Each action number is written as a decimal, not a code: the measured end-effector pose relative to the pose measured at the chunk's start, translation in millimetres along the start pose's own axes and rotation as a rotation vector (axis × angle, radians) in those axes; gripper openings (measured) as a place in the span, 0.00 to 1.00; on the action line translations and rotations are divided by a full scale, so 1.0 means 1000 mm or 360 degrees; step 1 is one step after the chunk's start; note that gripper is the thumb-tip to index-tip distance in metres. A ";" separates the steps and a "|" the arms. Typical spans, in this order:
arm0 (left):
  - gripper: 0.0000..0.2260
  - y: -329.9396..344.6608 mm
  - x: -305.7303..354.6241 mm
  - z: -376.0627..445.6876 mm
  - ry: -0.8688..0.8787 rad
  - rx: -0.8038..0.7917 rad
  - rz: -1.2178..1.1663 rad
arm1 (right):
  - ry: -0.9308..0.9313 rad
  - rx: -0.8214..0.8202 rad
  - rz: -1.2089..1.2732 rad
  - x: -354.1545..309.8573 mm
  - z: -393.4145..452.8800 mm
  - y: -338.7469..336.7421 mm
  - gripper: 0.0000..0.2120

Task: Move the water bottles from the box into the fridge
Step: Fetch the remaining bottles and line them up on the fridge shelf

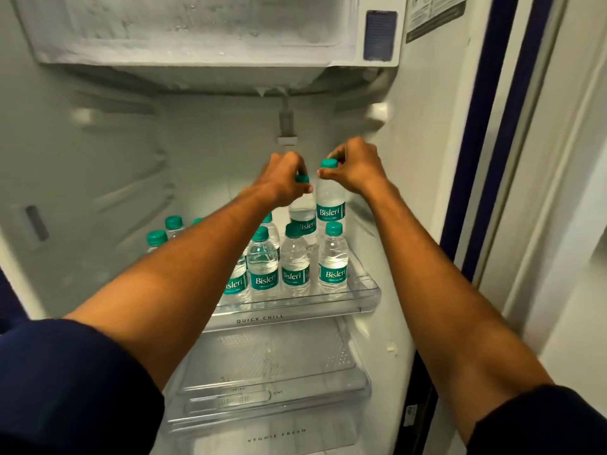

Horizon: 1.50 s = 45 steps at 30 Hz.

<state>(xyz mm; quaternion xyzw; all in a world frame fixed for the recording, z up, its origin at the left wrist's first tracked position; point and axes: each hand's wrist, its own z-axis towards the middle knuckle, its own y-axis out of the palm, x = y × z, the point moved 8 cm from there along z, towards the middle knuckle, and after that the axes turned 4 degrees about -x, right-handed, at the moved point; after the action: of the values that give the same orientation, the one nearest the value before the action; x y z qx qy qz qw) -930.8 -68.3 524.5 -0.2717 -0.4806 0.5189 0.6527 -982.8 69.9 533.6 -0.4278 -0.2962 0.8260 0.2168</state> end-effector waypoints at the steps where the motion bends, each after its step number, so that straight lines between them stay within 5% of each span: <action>1: 0.16 0.008 -0.002 0.000 -0.0004 -0.0031 0.0014 | 0.0033 -0.0027 -0.0006 0.006 -0.002 0.006 0.19; 10: 0.14 0.053 -0.022 -0.005 -0.0043 -0.0292 0.0310 | 0.0235 -0.0232 -0.0164 0.031 -0.019 0.053 0.23; 30: 0.16 0.056 -0.026 0.002 -0.0147 -0.0396 0.0489 | 0.0323 -0.0413 -0.0295 0.037 -0.020 0.079 0.26; 38: 0.21 0.038 -0.026 -0.018 -0.0081 -0.0198 0.0569 | 0.0296 -0.0293 -0.0288 0.031 -0.024 0.070 0.26; 45: 0.30 0.004 -0.032 -0.057 0.0015 0.0110 0.0745 | -0.0006 -0.0141 -0.0429 -0.005 -0.038 0.070 0.34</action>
<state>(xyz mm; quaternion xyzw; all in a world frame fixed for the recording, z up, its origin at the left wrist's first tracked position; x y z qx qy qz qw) -880.6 -89.0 487.8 -0.3557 -0.3832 0.6711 0.5257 -955.3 27.2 471.8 -0.3916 -0.3875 0.7764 0.3061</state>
